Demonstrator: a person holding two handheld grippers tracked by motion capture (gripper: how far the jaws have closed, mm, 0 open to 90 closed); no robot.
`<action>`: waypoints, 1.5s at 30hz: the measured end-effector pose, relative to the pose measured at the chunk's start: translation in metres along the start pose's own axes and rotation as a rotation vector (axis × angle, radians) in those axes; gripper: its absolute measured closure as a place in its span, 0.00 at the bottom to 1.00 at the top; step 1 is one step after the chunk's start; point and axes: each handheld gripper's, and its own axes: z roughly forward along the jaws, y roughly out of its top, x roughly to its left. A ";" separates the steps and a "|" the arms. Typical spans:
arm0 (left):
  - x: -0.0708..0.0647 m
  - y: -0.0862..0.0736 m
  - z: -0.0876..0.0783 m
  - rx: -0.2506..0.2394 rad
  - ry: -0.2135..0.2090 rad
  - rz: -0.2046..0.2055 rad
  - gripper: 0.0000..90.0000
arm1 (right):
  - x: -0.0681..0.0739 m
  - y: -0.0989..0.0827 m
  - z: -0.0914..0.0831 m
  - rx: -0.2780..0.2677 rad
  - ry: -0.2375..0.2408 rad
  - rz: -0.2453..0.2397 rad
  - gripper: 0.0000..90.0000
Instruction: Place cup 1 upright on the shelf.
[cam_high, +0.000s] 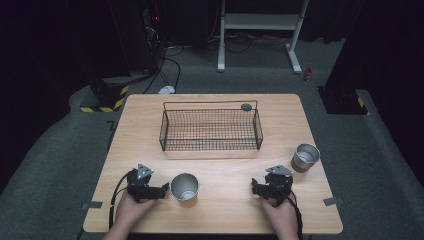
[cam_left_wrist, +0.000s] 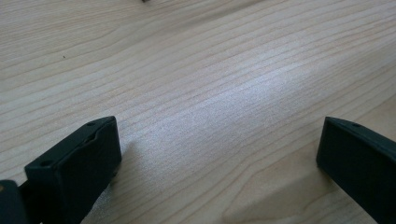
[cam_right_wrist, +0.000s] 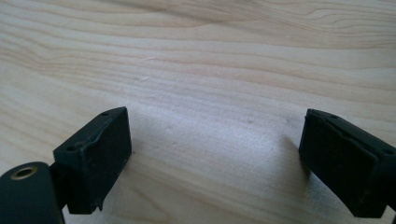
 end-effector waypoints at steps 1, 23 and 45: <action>0.000 0.000 0.000 0.000 0.000 0.000 0.00 | 0.000 0.000 0.000 0.000 0.000 0.000 0.10; 0.000 0.000 0.000 0.003 0.004 0.001 0.00 | 0.002 -0.002 -0.002 0.004 0.008 -0.003 0.10; 0.004 0.003 0.001 0.017 -0.022 0.027 0.00 | 0.002 -0.002 -0.002 0.001 0.016 -0.014 0.10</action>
